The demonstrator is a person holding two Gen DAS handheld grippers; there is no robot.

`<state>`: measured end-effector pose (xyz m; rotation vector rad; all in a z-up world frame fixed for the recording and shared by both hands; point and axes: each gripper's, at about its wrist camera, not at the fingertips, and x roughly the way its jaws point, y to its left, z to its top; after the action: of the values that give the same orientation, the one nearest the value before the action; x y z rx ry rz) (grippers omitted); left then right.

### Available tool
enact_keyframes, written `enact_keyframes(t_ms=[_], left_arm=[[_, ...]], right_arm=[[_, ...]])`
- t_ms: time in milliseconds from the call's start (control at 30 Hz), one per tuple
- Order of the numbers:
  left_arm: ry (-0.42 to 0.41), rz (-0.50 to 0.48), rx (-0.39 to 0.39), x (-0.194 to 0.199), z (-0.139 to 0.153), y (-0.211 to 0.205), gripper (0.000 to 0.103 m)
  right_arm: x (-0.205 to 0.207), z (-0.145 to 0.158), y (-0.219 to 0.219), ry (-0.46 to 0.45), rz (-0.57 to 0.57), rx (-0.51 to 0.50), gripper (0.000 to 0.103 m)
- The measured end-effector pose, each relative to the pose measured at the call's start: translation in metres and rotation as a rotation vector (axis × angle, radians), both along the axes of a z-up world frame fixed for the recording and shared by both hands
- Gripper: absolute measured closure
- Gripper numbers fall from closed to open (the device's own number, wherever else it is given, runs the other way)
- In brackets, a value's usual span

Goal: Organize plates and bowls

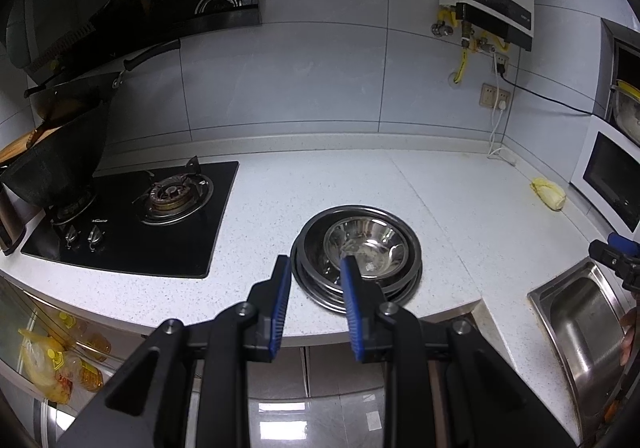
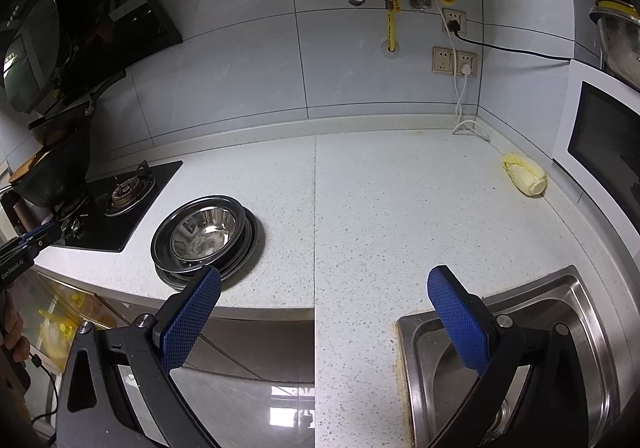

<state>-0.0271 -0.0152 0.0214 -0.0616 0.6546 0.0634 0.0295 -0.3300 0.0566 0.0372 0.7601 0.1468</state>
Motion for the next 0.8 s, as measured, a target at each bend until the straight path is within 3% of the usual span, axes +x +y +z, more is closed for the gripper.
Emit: enact_keyframes(t_ms=[67, 233, 267, 333, 367, 800], left_arm=[[0.02, -0.016, -0.024, 0.003, -0.002, 0.002, 0.079], [0.005, -0.019, 0.017, 0.004, -0.001, -0.005, 0.075], [0.005, -0.022, 0.021, 0.004, -0.001, -0.006, 0.059], [0.002, -0.024, 0.022, 0.005, 0.0, -0.007, 0.036], [0.004, -0.025, 0.018, 0.006, 0.0, -0.007, 0.033], [0.014, -0.025, 0.039, 0.01, -0.004, -0.012, 0.032]], right_arm=[[0.0, 0.0, 0.0, -0.001, 0.0, -0.001, 0.001], [0.001, 0.0, 0.0, -0.001, 0.0, -0.003, 0.001], [0.001, 0.0, 0.0, -0.001, 0.0, -0.003, 0.001], [0.001, 0.0, -0.001, -0.001, 0.0, -0.003, 0.001], [0.001, 0.0, -0.001, -0.001, 0.0, -0.003, 0.001], [0.004, -0.003, -0.001, 0.009, 0.002, -0.008, 0.001]])
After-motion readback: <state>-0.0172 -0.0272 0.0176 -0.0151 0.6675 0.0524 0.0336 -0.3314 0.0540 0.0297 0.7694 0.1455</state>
